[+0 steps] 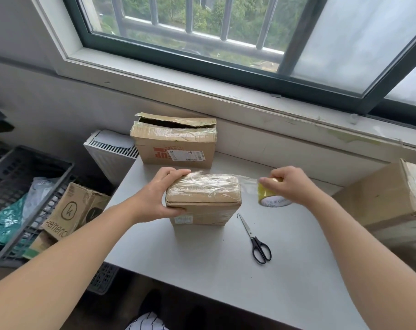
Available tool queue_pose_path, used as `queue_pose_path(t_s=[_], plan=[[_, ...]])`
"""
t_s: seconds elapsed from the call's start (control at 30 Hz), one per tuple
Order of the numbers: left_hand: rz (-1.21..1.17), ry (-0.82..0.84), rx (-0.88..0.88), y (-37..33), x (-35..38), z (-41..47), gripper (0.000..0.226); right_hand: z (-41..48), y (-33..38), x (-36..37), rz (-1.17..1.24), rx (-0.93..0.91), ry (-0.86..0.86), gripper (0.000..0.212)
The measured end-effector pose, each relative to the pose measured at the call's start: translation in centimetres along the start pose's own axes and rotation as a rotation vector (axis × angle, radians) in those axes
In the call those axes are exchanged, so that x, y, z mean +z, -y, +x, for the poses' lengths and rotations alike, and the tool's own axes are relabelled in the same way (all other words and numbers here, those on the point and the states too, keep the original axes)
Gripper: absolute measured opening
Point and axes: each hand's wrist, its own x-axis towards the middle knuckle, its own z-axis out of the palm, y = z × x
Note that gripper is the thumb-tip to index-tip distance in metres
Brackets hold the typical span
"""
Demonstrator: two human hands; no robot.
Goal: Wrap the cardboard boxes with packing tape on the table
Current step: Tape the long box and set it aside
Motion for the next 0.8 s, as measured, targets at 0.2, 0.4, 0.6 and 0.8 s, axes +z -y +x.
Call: queue_pose_path(t_s=[0.2, 0.4, 0.6, 0.8], plan=[[0.5, -0.008, 0.112, -1.4, -0.4, 0.6, 0.099, -0.5, -0.2, 1.7, 0.058, 0.058, -0.015, 0.041], [1.007, 0.125, -0.024, -5.8, 1.2, 1.8, 0.118, -1.0, 0.8, 4.2, 0.051, 0.086, 0.075, 0.041], [0.995, 0.147, -0.129, -9.1, 3.8, 4.0, 0.103, -0.9, 2.4, 6.4, 0.063, 0.099, 0.073, 0.039], [0.899, 0.115, -0.072, -9.0, 5.4, 4.9, 0.11, -1.1, 1.9, 7.1, 0.099, 0.11, 0.045, 0.044]])
